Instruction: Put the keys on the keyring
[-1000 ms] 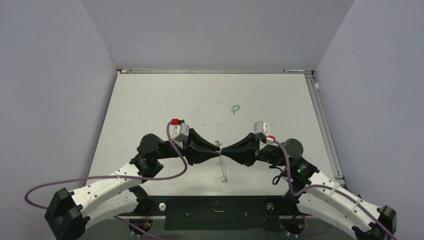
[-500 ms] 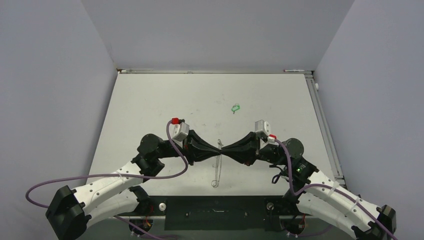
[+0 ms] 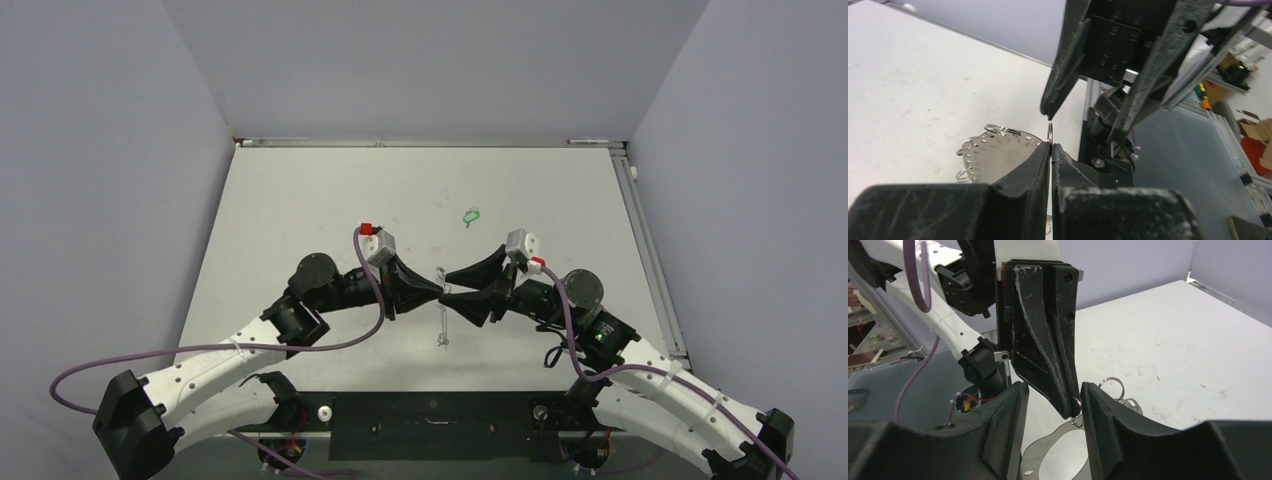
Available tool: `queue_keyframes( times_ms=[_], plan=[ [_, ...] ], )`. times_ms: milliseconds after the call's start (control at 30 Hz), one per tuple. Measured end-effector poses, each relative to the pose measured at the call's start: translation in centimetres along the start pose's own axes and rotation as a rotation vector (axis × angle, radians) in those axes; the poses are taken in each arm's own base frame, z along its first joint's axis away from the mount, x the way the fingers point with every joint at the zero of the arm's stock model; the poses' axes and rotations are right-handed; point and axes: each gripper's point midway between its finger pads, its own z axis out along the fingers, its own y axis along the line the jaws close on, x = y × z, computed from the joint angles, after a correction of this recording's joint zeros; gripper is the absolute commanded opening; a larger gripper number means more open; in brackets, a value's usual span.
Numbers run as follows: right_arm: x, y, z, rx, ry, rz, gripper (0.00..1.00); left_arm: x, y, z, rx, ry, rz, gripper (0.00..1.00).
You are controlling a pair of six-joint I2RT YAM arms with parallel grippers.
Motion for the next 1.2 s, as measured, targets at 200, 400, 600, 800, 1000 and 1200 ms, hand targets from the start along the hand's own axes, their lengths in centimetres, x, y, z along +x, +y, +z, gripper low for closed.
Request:
queue_keyframes(
  times_ms=[200,400,600,800,1000,1200],
  plan=[
    [-0.9,-2.3,-0.5,0.153,-0.016,0.007,0.78,-1.3,2.1,0.1,-0.146,0.012,-0.016,0.00],
    [-2.6,-5.3,-1.3,0.356,-0.051,0.035,0.84,-3.0,3.1,-0.6,-0.268,0.029,-0.028,0.00],
    [-4.5,-6.8,-0.9,0.443,-0.038,0.027,0.81,-4.2,3.5,-2.3,-0.394,0.118,-0.041,0.00],
    [-1.7,-7.6,-0.8,0.445,0.107,-0.040,0.83,-6.1,3.8,-4.7,-0.523,0.224,0.026,0.00],
    [0.9,-5.6,-0.4,0.289,0.184,-0.092,0.80,-3.0,5.0,-6.2,-0.571,0.462,0.051,0.00],
    [2.6,-2.5,0.1,0.086,0.208,-0.106,0.72,0.1,5.8,-8.0,-0.616,0.619,0.025,0.00]
  ],
)
